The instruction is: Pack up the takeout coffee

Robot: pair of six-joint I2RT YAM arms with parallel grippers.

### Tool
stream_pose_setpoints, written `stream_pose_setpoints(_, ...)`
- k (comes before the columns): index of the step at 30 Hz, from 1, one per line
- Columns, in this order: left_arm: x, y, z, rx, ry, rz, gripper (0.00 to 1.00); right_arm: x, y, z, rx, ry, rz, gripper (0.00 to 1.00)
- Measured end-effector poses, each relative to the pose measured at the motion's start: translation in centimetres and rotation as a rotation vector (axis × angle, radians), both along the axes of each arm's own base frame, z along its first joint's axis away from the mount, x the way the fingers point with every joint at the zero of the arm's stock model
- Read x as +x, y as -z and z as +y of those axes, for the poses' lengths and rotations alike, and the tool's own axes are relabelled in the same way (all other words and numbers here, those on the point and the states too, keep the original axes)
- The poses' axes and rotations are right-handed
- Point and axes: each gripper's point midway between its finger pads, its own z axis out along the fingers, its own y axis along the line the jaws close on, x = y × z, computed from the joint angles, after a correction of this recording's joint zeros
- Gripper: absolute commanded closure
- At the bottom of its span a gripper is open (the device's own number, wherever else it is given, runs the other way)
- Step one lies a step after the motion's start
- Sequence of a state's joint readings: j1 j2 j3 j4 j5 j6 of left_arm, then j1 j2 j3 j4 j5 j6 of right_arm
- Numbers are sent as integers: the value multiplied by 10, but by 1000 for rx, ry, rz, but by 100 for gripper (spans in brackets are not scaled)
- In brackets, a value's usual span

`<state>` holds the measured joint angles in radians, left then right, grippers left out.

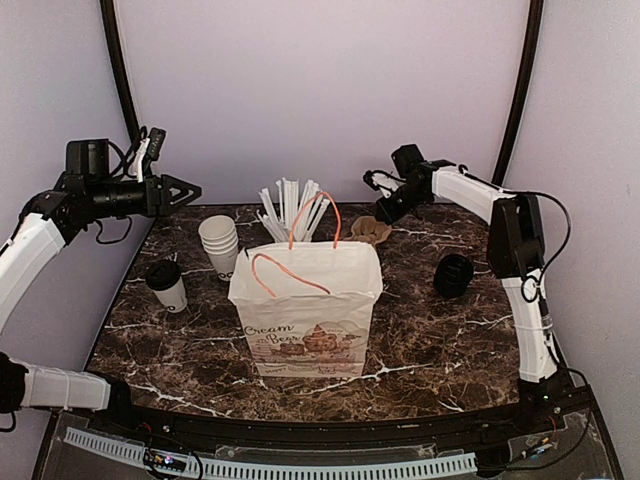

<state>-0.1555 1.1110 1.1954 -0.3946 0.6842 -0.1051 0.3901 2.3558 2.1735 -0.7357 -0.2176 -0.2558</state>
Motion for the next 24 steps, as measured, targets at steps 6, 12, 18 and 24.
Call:
stream_pose_setpoints(6,-4,-3,1,-3,0,-11,35,14,25,2,-77,37,-19,100)
stream_pose_setpoints(12,-5,2,0,-7,5,6,35,14,38,6,-134,45,-25,100)
stream_pose_setpoints(18,-7,9,0,-9,5,25,35,9,50,3,-171,39,-15,100)
stream_pose_setpoints(24,-9,14,-1,-13,10,36,35,-7,76,-6,-219,28,53,100)
